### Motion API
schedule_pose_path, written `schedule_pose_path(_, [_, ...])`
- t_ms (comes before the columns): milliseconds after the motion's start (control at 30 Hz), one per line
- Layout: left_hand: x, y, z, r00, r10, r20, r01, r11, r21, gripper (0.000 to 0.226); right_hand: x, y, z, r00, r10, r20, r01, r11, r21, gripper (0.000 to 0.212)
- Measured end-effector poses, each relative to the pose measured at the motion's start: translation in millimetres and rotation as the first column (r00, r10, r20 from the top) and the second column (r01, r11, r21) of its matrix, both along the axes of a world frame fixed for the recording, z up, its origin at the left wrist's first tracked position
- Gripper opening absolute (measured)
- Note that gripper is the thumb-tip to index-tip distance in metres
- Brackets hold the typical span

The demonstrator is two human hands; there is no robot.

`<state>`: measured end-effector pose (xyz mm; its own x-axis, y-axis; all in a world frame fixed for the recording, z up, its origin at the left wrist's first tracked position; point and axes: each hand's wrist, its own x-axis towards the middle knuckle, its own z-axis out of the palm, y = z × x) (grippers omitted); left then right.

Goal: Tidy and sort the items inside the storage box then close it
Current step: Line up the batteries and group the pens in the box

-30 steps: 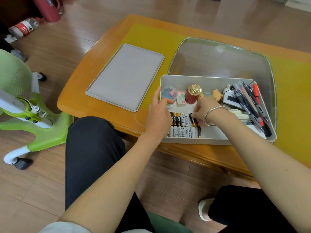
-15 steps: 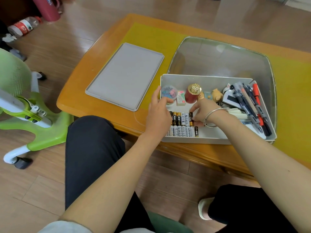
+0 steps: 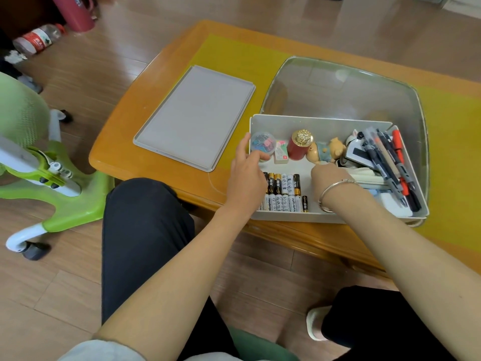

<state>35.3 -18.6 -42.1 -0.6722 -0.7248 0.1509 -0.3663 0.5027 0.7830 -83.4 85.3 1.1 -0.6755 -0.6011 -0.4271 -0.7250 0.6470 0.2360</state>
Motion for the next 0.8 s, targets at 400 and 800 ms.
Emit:
schedule_pose_path(400, [0.5,0.0,-1.4,1.0,-0.002,-0.008,0.002,1.0,0.019,0.024,-7.6,11.1,-16.1,0.966,-0.009,0.258,0.052,0.986,-0.158,0.052])
schedule_pose_path(800, [0.2,-1.0,-4.4,1.0,-0.003,-0.011,0.003,1.0,0.021,0.023,-11.3,8.6,-26.1,0.951,-0.008,0.309,0.115,0.937,-0.33,0.054])
